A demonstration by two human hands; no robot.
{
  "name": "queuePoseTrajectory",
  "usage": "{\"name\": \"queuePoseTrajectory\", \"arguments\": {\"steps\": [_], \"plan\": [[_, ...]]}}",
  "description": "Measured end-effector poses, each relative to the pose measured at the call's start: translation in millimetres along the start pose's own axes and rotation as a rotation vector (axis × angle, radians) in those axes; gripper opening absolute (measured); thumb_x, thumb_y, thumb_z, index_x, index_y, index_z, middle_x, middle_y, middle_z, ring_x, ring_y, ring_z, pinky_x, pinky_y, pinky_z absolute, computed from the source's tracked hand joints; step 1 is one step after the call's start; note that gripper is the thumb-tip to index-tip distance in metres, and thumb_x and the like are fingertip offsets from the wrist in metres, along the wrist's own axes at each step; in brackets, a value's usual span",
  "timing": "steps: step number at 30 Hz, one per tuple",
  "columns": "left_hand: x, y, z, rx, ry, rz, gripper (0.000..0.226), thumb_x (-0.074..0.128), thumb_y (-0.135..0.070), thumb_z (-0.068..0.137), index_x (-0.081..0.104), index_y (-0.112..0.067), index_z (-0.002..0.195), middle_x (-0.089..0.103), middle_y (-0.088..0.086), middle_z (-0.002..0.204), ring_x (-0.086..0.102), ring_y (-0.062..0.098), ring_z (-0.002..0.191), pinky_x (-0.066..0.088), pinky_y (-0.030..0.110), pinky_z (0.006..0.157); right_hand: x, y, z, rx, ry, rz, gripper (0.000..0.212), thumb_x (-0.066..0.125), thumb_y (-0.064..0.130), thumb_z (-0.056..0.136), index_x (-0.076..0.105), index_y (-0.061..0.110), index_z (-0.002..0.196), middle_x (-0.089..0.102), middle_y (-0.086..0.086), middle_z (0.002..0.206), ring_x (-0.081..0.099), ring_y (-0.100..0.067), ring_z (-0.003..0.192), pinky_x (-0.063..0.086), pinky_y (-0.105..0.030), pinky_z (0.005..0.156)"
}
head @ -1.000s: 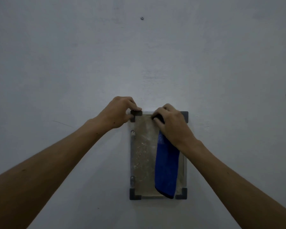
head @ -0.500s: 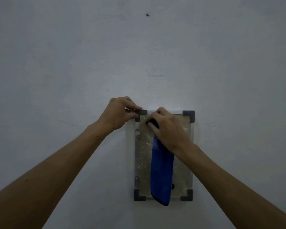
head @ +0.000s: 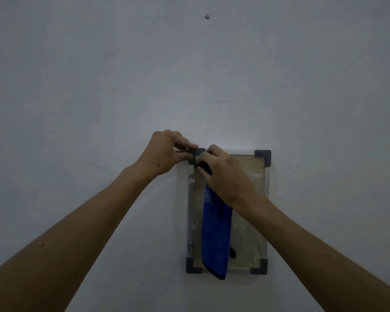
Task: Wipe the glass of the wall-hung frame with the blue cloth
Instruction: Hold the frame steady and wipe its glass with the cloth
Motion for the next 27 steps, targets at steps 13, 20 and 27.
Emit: {"name": "queuePoseTrajectory", "arguments": {"steps": [13, 20, 27], "plan": [[4, 4, -3, 0.065, -0.023, 0.017, 0.031, 0.08, -0.013, 0.08, 0.076, -0.015, 0.11, 0.073, -0.002, 0.097, 0.065, 0.004, 0.082, 0.051, 0.005, 0.08, 1, -2, 4, 0.053, -0.077, 0.036, 0.013, 0.062, 0.017, 0.096, 0.068, 0.007, 0.103, 0.058, -0.004, 0.102, 0.058, -0.014, 0.082, 0.055, -0.026, 0.079], [4, 5, -6, 0.068, 0.011, 0.045, 0.039, 0.082, -0.017, 0.078, 0.074, -0.022, 0.115, 0.07, -0.005, 0.099, 0.065, 0.005, 0.078, 0.057, 0.016, 0.078, 7, -4, -4, 0.033, -0.011, 0.041, 0.014, 0.063, 0.02, 0.096, 0.068, 0.01, 0.105, 0.058, -0.002, 0.106, 0.058, -0.012, 0.086, 0.055, -0.026, 0.082], [6, 6, -10, 0.045, 0.02, 0.045, 0.044, 0.083, -0.017, 0.077, 0.072, -0.022, 0.12, 0.067, -0.006, 0.106, 0.064, 0.003, 0.075, 0.05, 0.005, 0.071, 15, 3, -18, 0.013, 0.028, 0.048, 0.014, 0.06, 0.019, 0.098, 0.067, 0.01, 0.106, 0.059, -0.001, 0.109, 0.058, -0.011, 0.089, 0.055, -0.027, 0.085]]}}
Point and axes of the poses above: each hand's wrist, its own z-axis towards the middle knuckle, its own x-axis out of the palm, y = z × x, the point moved 1 cm from there along z, towards the middle knuckle
